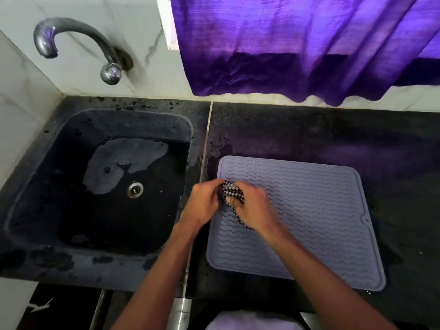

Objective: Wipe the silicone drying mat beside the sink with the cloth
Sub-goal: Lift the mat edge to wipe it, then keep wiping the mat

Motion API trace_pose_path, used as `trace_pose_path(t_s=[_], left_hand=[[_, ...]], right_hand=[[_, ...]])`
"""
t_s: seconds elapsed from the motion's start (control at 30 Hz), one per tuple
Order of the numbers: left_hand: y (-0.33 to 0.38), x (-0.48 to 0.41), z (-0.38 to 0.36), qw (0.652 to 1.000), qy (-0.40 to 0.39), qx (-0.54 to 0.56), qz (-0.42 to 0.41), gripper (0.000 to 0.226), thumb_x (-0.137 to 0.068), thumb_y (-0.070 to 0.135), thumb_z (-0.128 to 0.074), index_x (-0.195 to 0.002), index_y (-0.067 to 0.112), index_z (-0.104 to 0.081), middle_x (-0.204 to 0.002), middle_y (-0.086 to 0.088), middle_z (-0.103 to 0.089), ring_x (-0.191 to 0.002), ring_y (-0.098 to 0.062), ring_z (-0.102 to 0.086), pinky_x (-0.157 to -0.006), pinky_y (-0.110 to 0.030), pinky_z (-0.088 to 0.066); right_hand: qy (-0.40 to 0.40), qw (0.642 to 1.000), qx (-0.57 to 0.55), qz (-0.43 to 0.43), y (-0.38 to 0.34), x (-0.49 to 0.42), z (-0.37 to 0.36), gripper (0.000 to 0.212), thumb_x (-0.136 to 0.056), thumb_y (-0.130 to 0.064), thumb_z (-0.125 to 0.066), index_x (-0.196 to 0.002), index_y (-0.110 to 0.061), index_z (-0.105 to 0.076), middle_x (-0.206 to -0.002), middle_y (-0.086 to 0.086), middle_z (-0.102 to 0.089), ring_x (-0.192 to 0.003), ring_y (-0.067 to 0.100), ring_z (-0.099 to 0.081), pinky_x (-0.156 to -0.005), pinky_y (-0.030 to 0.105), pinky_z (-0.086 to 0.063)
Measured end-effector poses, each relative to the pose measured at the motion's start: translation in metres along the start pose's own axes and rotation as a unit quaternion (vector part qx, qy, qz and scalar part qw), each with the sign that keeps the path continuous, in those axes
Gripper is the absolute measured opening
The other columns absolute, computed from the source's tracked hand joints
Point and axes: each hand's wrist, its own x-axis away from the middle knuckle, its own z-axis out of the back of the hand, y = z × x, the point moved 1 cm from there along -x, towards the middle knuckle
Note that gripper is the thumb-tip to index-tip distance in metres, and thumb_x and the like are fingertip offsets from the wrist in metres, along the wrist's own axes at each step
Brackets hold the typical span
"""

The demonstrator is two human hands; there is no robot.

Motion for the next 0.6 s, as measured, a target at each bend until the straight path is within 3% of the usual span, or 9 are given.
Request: trace_pose_path(t_s=[0.07,0.13,0.23,0.33,0.43,0.53,0.6], left_hand=[[-0.006,-0.004,-0.002,0.997,-0.056,-0.053,0.017,0.059,-0.084,0.001,-0.054,-0.141,0.018,-0.056,-0.105,-0.018,-0.075,-0.094,-0.035,-0.071,-0.090,-0.034,-0.056],[-0.013,-0.004,-0.006,0.989,-0.092,-0.107,0.035,0.062,-0.084,0.009,-0.056,-0.142,0.031,-0.049,-0.108,-0.017,-0.074,-0.097,-0.039,-0.070,-0.084,-0.048,-0.058],[-0.011,-0.003,-0.011,0.987,-0.087,-0.134,0.033,0.035,-0.088,0.016,-0.056,-0.120,0.031,-0.056,-0.102,-0.014,-0.073,-0.091,-0.039,-0.070,-0.077,-0.049,-0.059],[-0.011,0.000,-0.015,0.987,-0.070,-0.141,0.032,0.026,-0.089,0.017,-0.054,-0.113,0.019,-0.062,-0.093,-0.016,-0.072,-0.083,-0.041,-0.069,-0.072,-0.050,-0.058],[-0.015,0.002,-0.020,0.989,-0.053,-0.138,0.024,0.029,-0.089,0.019,-0.059,-0.118,0.015,-0.062,-0.095,-0.014,-0.073,-0.084,-0.040,-0.069,-0.072,-0.048,-0.058],[-0.013,0.004,-0.023,0.987,-0.054,-0.148,0.032,0.036,-0.089,0.026,-0.067,-0.123,0.016,-0.061,-0.097,-0.012,-0.074,-0.087,-0.038,-0.070,-0.076,-0.048,-0.059],[-0.013,0.004,-0.025,0.985,-0.059,-0.160,0.037,0.042,-0.089,0.028,-0.069,-0.127,0.016,-0.060,-0.101,-0.012,-0.074,-0.090,-0.038,-0.070,-0.077,-0.048,-0.059]], right_hand=[[-0.015,0.996,0.074,0.050,-0.002,0.012,-0.011,0.035,-0.086,-0.016,-0.069,-0.119,-0.022,-0.063,-0.107,0.002,-0.063,-0.095,0.020,-0.061,-0.084,0.038,-0.053],[-0.022,0.983,0.155,0.091,-0.005,0.026,-0.020,0.041,-0.086,-0.005,-0.063,-0.124,-0.021,-0.060,-0.115,0.002,-0.057,-0.104,0.024,-0.057,-0.084,0.040,-0.054],[-0.027,0.973,0.213,0.080,-0.011,0.026,-0.015,0.044,-0.088,-0.002,-0.057,-0.127,-0.022,-0.057,-0.124,0.002,-0.054,-0.115,0.027,-0.052,-0.086,0.043,-0.052],[-0.020,0.966,0.249,0.071,0.001,0.023,0.005,0.044,-0.085,-0.003,-0.063,-0.123,-0.025,-0.060,-0.120,-0.001,-0.060,-0.114,0.025,-0.055,-0.086,0.040,-0.051],[-0.010,0.970,0.240,0.042,0.031,0.031,0.034,0.049,-0.079,-0.004,-0.072,-0.121,-0.029,-0.064,-0.115,-0.005,-0.066,-0.109,0.020,-0.061,-0.083,0.036,-0.055],[0.002,0.970,0.242,-0.001,0.062,0.038,0.067,0.042,-0.083,-0.006,-0.069,-0.114,-0.034,-0.067,-0.110,-0.011,-0.069,-0.100,0.015,-0.065,-0.075,0.028,-0.054],[-0.002,0.968,0.250,-0.032,0.083,0.043,0.090,0.033,-0.085,-0.012,-0.067,-0.106,-0.038,-0.066,-0.105,-0.013,-0.069,-0.097,0.014,-0.066,-0.075,0.033,-0.054]])
